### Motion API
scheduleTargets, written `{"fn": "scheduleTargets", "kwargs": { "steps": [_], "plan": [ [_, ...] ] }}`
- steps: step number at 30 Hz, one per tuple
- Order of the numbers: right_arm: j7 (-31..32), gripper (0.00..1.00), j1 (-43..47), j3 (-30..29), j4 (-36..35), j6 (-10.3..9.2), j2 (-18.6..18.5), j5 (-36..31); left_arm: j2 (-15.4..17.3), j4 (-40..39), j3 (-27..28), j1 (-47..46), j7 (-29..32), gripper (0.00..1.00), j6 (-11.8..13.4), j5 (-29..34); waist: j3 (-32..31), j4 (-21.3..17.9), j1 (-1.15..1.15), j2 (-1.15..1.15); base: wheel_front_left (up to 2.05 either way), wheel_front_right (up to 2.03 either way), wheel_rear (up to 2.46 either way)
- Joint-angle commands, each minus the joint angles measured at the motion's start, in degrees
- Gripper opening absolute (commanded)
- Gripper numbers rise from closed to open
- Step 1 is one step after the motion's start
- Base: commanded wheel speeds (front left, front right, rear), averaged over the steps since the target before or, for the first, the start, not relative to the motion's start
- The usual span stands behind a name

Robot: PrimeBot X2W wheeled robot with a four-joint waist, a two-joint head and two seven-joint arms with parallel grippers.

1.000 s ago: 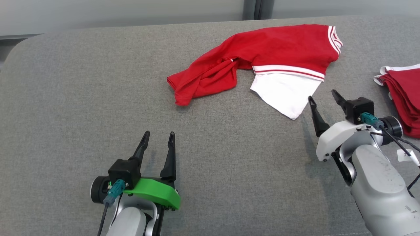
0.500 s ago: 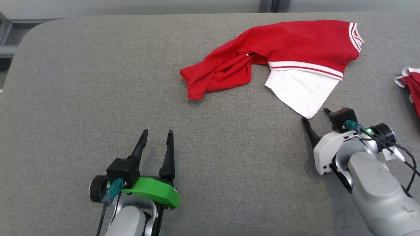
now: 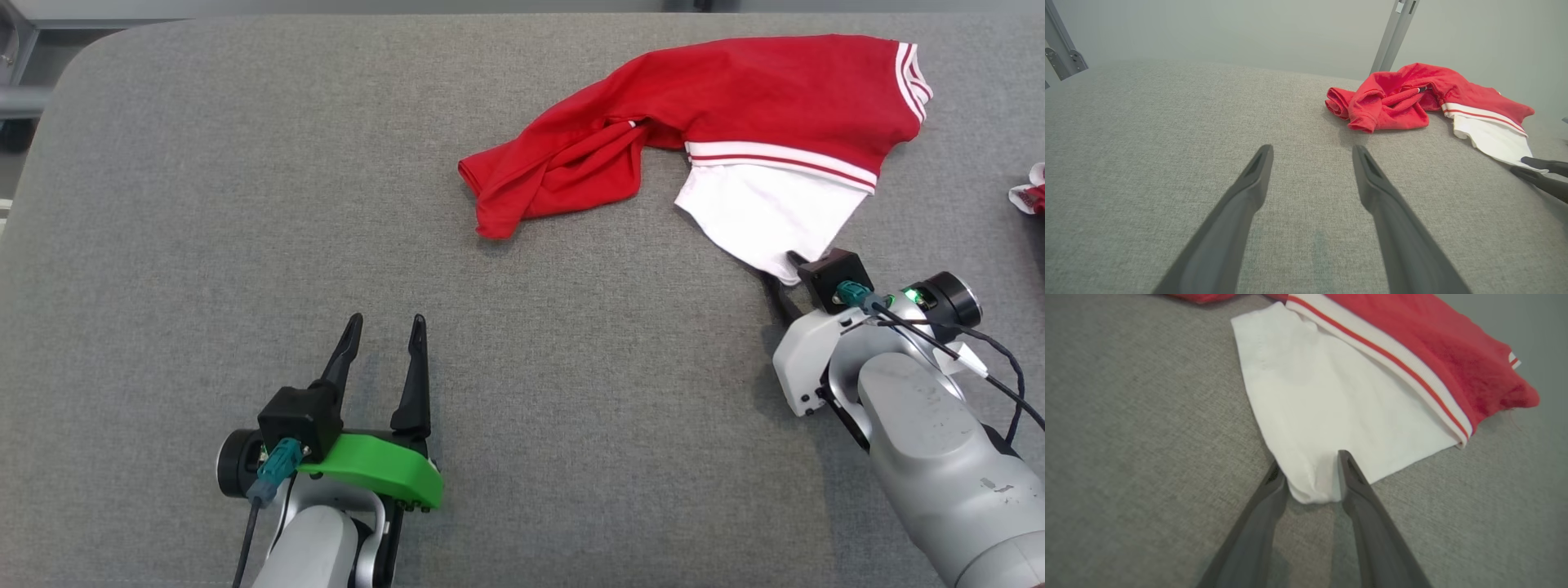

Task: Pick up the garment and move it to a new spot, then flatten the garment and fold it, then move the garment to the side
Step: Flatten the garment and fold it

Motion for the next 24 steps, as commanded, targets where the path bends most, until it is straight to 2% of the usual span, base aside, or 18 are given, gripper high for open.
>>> {"fn": "scheduleTargets", "kwargs": {
  "steps": [1, 5, 9, 19, 24],
  "plan": [
    [-0.27, 0.00, -0.14, 0.38, 1.00, -0.02, 0.11, -0.47, 0.16, -0.15, 0.24, -0.67, -0.13, 1.00, 0.13, 0.26, 0.00, -0.28, 0.00, 0.00, 0.00, 0.00, 0.00],
    [-1.62, 0.00, -0.77, 0.18, 0.48, -0.02, 0.39, 0.26, 0.16, -0.15, 0.50, -0.55, -0.13, 1.00, 0.17, 0.50, -0.31, -1.49, 0.00, 0.00, 0.00, 0.00, 0.00],
    [-2.43, 0.00, 0.99, -1.01, -2.94, -0.02, 0.19, 1.48, 0.16, -0.28, 0.71, -0.04, -0.14, 1.00, 0.07, 0.87, -0.88, -3.15, 0.00, 0.00, 0.00, 0.00, 0.00],
    [-2.59, 0.00, 14.01, -7.28, -19.93, -0.02, -2.62, 2.08, 0.22, -0.53, 1.67, 1.01, -0.13, 1.00, -0.02, 1.64, -1.43, -8.11, 0.00, 0.00, 0.00, 0.00, 0.00],
    [-1.36, 0.00, 19.64, -10.86, -25.65, -0.01, -2.88, 1.54, 0.30, -0.40, 2.17, 0.90, -0.13, 1.00, -0.25, 1.96, -1.19, -9.54, 0.00, 0.00, 0.00, 0.00, 0.00]
  ]
}}
